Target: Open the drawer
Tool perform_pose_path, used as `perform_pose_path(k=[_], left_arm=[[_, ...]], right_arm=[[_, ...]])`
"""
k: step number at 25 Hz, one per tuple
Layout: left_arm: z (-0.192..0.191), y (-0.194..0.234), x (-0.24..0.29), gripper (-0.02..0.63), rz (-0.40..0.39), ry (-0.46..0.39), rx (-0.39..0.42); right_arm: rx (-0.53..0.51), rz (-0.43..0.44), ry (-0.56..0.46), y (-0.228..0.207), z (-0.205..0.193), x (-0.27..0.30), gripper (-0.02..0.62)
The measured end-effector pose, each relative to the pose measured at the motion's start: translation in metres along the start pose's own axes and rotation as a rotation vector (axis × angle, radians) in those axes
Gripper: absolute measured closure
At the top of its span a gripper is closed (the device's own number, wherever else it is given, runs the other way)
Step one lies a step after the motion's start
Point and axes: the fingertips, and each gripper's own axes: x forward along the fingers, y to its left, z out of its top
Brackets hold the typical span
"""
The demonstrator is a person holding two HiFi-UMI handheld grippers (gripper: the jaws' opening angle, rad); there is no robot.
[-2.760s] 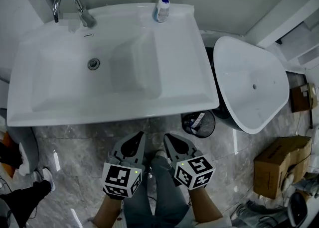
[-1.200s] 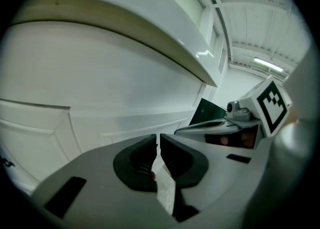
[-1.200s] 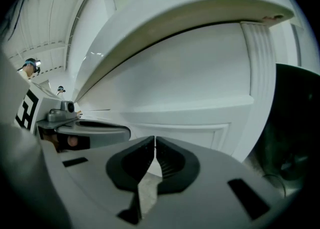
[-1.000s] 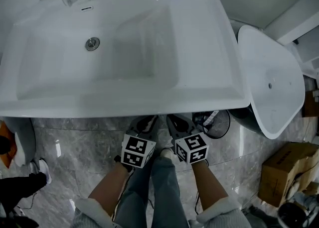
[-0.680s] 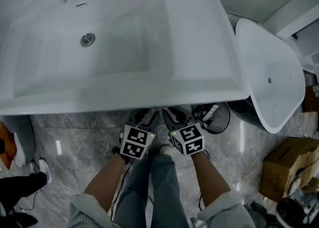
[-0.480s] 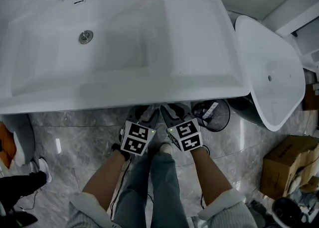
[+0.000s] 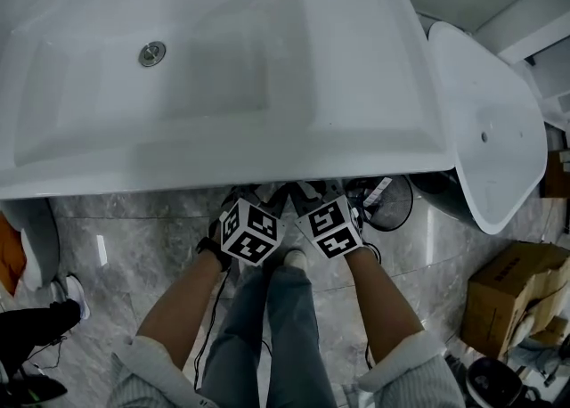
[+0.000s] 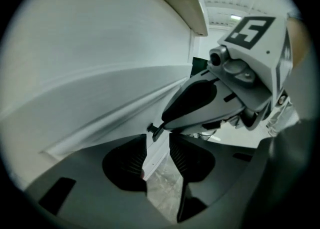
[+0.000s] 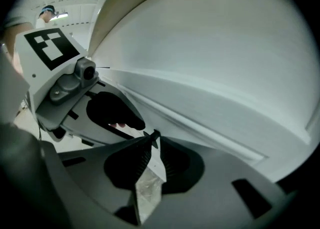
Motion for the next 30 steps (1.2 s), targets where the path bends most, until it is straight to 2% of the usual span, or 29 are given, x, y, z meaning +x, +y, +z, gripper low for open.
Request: perform_pose_path(k=[2,8,14,17,19,25,30], left_arm=[[0.0,-0.002,0.002,0.469,-0.023,0.01,0.031],[-0.001,-0.004,0.008,0.483,-0.065,0.03,0.042],[0.0,-0.005,0.012,0.489,-0.057,0.051,0.071],[0.0,-0.007,0.012,0.5,-0.04,0.065,0.113],[0.0,-0.007,0.011,0.506,-0.036,0.069,0.129],[-0.001,-0.008,0.009,0.508,-0.078,0.067,0.079],[-0.003,-0.012,0.007,0.508,-0.103,0.067,0.08]], right_arm=[[-0.046,0.026,0.009,0.001,-0.001,-0.001,0.548],[-0.11,0.06,0.036,0.002,-0.003,0.003,0.56],[-0.2,0.063,0.048,0.003,-0.004,0.005,0.575],[-0.221,0.057,0.05,0.004,-0.004,0.005,0.575],[-0.213,0.056,0.053,0.004,-0.004,0.005,0.575],[-0.179,0.066,0.071,0.005,-0.003,0.004,0.575],[-0.155,0.056,0.076,0.008,-0.005,0.0,0.575]])
